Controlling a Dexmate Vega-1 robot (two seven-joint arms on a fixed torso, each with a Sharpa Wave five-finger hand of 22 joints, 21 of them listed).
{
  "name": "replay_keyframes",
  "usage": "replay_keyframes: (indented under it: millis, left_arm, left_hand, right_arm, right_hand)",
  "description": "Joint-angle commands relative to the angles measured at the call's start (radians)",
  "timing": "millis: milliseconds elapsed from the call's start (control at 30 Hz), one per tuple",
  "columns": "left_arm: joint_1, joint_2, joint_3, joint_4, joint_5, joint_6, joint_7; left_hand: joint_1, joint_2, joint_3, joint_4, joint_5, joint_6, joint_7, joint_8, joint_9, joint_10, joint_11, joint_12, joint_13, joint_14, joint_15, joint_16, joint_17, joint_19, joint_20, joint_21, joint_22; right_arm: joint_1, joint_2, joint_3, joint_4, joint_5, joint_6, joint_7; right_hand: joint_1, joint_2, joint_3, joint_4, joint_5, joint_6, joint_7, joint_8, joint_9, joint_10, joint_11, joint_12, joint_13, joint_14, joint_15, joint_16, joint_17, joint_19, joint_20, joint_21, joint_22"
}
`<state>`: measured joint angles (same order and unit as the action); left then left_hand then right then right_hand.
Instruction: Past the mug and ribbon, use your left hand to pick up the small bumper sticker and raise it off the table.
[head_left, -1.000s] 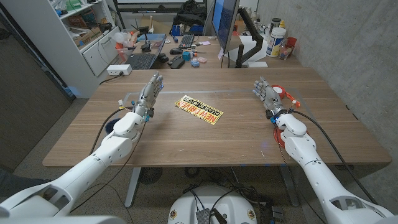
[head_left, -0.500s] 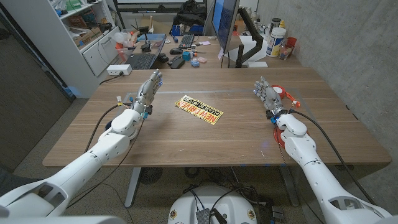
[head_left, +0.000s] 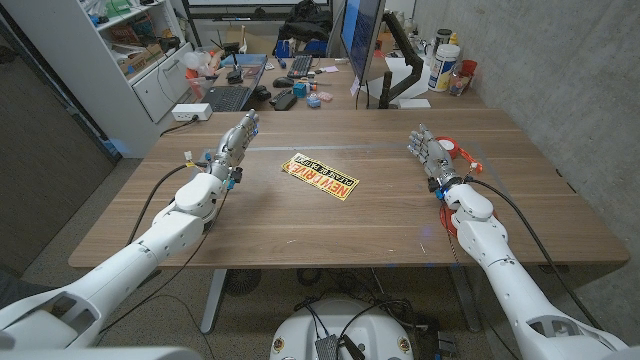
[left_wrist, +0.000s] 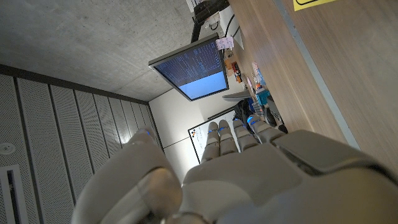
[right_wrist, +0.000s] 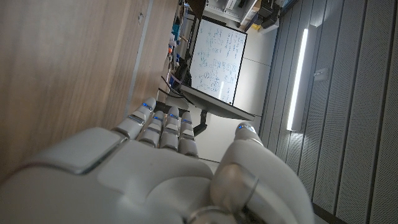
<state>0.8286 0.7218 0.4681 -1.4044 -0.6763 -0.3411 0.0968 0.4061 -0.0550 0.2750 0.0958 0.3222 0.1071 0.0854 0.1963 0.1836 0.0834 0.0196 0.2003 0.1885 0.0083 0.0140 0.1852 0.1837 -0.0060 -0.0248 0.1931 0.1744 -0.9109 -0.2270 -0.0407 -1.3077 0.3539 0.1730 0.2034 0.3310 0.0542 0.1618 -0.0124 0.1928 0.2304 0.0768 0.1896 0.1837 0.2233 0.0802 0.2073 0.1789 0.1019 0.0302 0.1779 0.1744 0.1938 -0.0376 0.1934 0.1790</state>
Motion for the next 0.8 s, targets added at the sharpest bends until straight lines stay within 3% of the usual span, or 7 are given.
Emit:
replay_keyframes:
  millis: [33, 800]
  left_arm:
    - [0.009, 0.029, -0.010, -0.023, 0.014, -0.006, -0.002]
    - [-0.024, 0.069, 0.000, -0.038, 0.108, -0.034, -0.010]
  left_hand:
    - [0.013, 0.001, 0.001, -0.008, 0.005, 0.007, -0.005, 0.004, 0.004, 0.002, -0.006, 0.006, 0.004, 0.008, 0.002, 0.006, 0.002, -0.006, -0.006, 0.001, 0.004]
    - [0.035, 0.001, 0.001, -0.021, 0.005, 0.008, -0.013, 0.005, 0.005, 0.010, -0.013, 0.009, 0.005, 0.014, -0.005, 0.007, 0.001, -0.006, -0.003, 0.003, 0.004]
  right_arm:
    - [-0.007, 0.004, 0.007, -0.006, -0.004, 0.005, -0.003]
    - [-0.035, 0.003, 0.016, -0.037, -0.003, 0.012, -0.038]
  right_hand:
    - [0.002, 0.006, 0.004, -0.005, 0.007, 0.012, -0.001, 0.005, 0.004, 0.008, -0.004, 0.004, 0.005, 0.007, -0.001, 0.006, 0.005, 0.005, 0.005, 0.006, 0.004]
    - [0.001, 0.007, 0.003, -0.007, 0.007, 0.013, -0.001, 0.005, 0.004, 0.009, -0.006, 0.004, 0.005, 0.007, -0.002, 0.006, 0.005, 0.005, 0.005, 0.006, 0.004]
